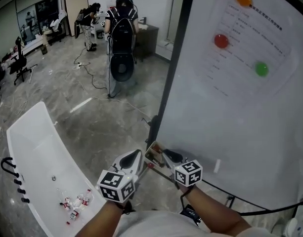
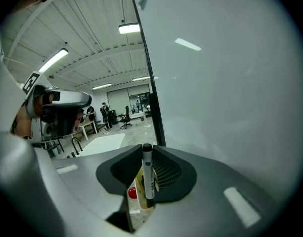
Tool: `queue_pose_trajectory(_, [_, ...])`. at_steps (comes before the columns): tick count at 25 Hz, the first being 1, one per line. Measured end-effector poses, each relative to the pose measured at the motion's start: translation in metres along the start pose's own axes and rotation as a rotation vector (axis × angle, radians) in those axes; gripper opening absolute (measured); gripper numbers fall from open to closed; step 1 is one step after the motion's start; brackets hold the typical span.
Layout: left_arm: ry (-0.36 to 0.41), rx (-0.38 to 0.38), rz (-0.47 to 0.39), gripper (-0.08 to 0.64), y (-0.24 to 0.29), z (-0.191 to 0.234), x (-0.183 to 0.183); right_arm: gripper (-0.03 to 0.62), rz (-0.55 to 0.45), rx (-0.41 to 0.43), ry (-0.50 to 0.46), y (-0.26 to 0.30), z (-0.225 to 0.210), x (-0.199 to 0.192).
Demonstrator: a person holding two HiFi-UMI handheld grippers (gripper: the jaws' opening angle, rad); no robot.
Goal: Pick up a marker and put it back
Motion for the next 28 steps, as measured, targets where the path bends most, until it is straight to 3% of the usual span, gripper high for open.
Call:
queue_pose_trajectory(13, [-0.009, -0.013, 0.040, 0.002, 0.010, -0.003, -0.012, 0.074, 0.034, -0.012, 0.080, 0.007, -0.012, -0.031])
queue_pose_trajectory(28, [0.031, -0.033, 0.032, 0.002, -0.001, -0.035, -0.010, 0.086, -0.054, -0.038, 0.034, -0.034, -0.003, -0.009])
Point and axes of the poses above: the fingertips, and each gripper's own axes: y forward along the fingers, z to its left, x out of its top, the point moved 6 cm from there along -y, backward along the fingers, and after that the axes turned 4 degrees about z, right-handed, at the moved point
